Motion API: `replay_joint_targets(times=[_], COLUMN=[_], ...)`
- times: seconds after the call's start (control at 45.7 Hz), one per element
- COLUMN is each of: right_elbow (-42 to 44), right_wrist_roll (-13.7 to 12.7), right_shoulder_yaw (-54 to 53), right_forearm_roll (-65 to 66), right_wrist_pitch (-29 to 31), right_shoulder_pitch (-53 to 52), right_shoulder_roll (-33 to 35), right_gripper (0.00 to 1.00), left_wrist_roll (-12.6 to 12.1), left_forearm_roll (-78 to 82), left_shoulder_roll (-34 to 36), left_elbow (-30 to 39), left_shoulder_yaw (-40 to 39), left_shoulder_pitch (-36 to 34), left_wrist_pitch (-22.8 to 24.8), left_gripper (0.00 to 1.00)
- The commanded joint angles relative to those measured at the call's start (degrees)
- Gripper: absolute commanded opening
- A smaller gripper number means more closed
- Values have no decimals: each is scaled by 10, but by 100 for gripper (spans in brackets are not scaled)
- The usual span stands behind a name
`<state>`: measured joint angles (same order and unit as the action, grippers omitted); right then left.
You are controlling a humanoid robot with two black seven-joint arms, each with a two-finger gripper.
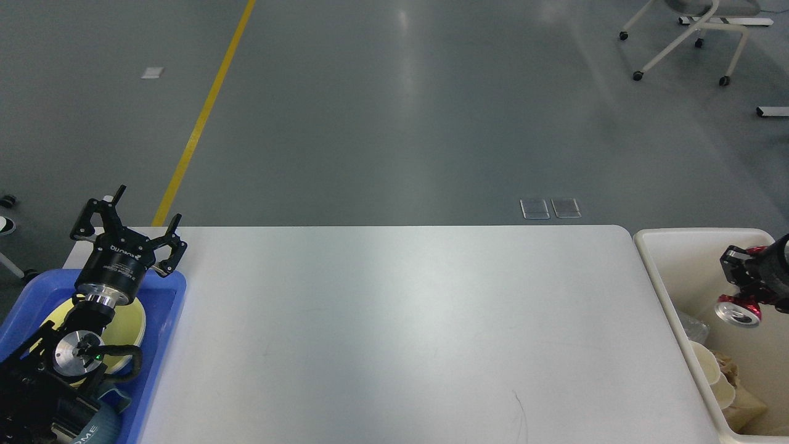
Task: Tidy desktop
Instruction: 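Carry the red wrapper with the right gripper into the bin, then open the right gripper to drop the wrapper in the bin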
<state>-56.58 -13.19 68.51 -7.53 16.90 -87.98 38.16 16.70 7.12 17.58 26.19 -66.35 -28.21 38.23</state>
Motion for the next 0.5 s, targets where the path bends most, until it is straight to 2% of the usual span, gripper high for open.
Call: replay_joint_targets(times=[0.0,0.131,0.241,0.372,0.481], right_elbow=[98,214,304,410,456], right_wrist_roll=[1,2,2,3,3], right_shoulder_yaw=[-75,-155,-204,-214,-212], right_forearm_roll=[2,3,4,3,2], right_wrist_pitch=[-48,-101,-158,-218,-248], right_shoulder_pitch=[129,281,388,480,528], right_shoulder_roll=[5,-16,-67,-137,-173], right_gripper=[0,0,0,0,0], left_wrist_roll=[0,0,0,0,0], left_forearm_roll=[0,0,0,0,0], left_shoulder_roll=[0,0,0,0,0], left_elbow=[0,0,0,0,0], left_shoulder_yaw=[0,0,0,0,0], left_shoulder_pitch=[0,0,0,0,0], left_wrist_pitch=[0,0,0,0,0], left_gripper=[96,96,96,96,96])
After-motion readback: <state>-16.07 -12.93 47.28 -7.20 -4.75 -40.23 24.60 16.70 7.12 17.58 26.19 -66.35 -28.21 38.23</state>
